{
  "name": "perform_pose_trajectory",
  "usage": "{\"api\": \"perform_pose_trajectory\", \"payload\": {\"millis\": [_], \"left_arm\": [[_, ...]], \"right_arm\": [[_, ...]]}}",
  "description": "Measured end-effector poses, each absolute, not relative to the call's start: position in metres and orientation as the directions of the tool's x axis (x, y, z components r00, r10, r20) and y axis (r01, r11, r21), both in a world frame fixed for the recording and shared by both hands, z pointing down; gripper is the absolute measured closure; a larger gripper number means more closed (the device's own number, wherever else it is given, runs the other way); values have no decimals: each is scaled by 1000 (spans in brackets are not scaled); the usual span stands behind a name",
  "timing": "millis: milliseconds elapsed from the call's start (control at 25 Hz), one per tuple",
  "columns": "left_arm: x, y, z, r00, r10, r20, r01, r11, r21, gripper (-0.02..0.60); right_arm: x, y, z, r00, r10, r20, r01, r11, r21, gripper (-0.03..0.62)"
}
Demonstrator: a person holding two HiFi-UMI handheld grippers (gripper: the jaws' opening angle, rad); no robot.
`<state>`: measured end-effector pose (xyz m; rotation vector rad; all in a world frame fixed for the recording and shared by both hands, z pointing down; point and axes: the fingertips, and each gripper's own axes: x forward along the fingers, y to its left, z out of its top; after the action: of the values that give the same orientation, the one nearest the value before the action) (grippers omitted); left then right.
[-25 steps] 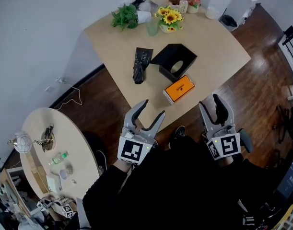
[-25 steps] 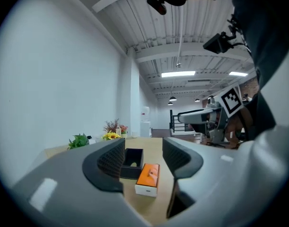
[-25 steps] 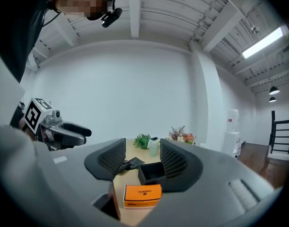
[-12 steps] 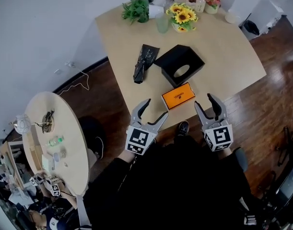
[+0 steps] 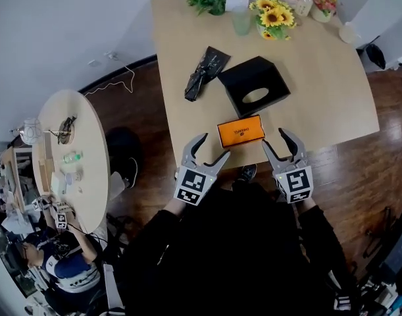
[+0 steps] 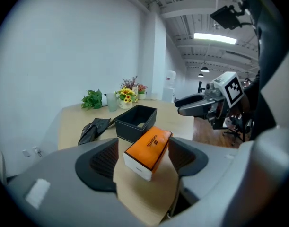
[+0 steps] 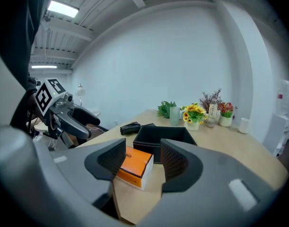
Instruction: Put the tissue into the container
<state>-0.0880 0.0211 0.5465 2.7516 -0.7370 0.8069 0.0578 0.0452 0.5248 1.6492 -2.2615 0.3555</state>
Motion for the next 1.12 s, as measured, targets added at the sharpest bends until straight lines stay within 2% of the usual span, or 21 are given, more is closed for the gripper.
{"api": "perform_pose_trajectory", "payload": {"millis": [400,600,960,1120], "left_arm": [[-81,26,589,682,-395,615,-499,-867,-3,267],[-80,21,608,674,-365,642,-483,-876,9,267],[-78,25,633,662,-323,677,-472,-881,41,270],[-70,26,649,648,-305,698,-450,-893,27,272]], "right_arm": [[44,42,569,-375,-795,477,-904,427,1,362],[40,45,598,-373,-744,555,-880,472,42,308],[39,43,627,-369,-701,611,-869,494,42,298],[30,35,639,-379,-682,625,-860,510,36,242]]}}
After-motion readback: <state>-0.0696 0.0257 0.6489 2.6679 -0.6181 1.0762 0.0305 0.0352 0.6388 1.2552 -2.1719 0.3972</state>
